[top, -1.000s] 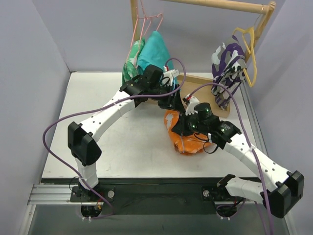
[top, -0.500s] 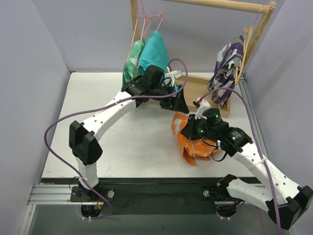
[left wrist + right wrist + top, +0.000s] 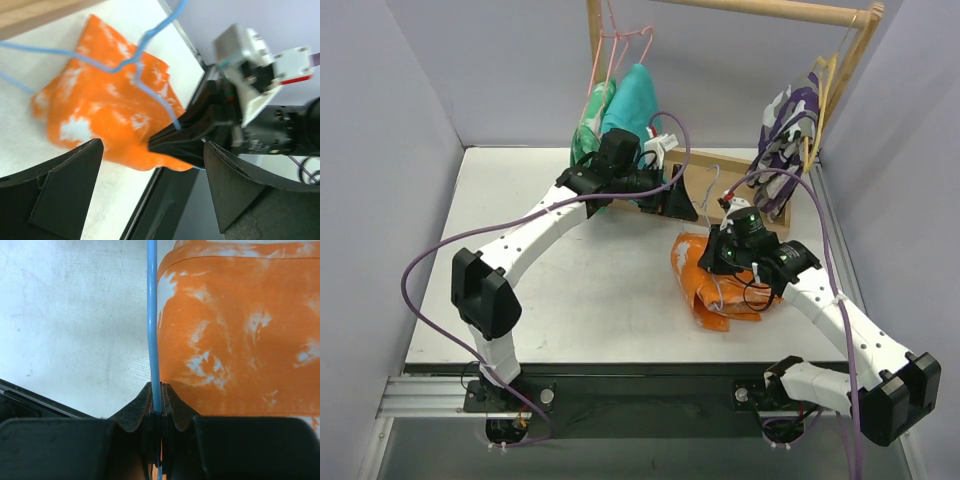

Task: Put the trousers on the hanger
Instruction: Place the trousers on the hanger, then place the hanger at the clothesline.

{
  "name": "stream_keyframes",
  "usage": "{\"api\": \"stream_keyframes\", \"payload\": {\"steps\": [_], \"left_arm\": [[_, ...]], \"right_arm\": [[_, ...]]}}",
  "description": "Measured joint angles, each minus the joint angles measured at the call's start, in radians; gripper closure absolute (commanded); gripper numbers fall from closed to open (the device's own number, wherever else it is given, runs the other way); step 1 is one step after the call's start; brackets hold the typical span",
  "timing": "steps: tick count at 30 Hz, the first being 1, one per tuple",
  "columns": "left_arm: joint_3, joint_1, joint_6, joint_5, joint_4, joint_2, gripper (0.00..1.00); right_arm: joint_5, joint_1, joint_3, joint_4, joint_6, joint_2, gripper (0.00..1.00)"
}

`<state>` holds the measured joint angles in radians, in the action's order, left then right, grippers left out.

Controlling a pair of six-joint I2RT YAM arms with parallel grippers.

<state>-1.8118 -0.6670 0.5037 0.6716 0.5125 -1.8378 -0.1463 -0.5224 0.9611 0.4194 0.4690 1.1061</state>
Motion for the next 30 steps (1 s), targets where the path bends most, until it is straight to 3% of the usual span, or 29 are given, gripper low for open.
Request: {"api": "stream_keyframes", "payload": {"steps": [5,13,23,30], "left_arm": [[0.089,0.065,-0.010,-0.133,0.019,0.088,0.07],[0.285,0.252,0.030,-0.265,-0.001,0.226,0.07],[0.295,0.257,0.030,-0.324,0.006,0.252,0.07],[0.314,0.256,0.030,-0.319,-0.009,0.252,0.07]], "right_arm": [[0.009,0.020,0.064,0.035,-0.017,0.000,1.00],[0.103,0.050,0.320,0.148,-0.077,0.007,1.00],[0.102,0.134,0.666,0.203,-0.161,0.141,1.00],[-0.002,0.286,0.824,0.181,-0.164,0.259,1.00]]}}
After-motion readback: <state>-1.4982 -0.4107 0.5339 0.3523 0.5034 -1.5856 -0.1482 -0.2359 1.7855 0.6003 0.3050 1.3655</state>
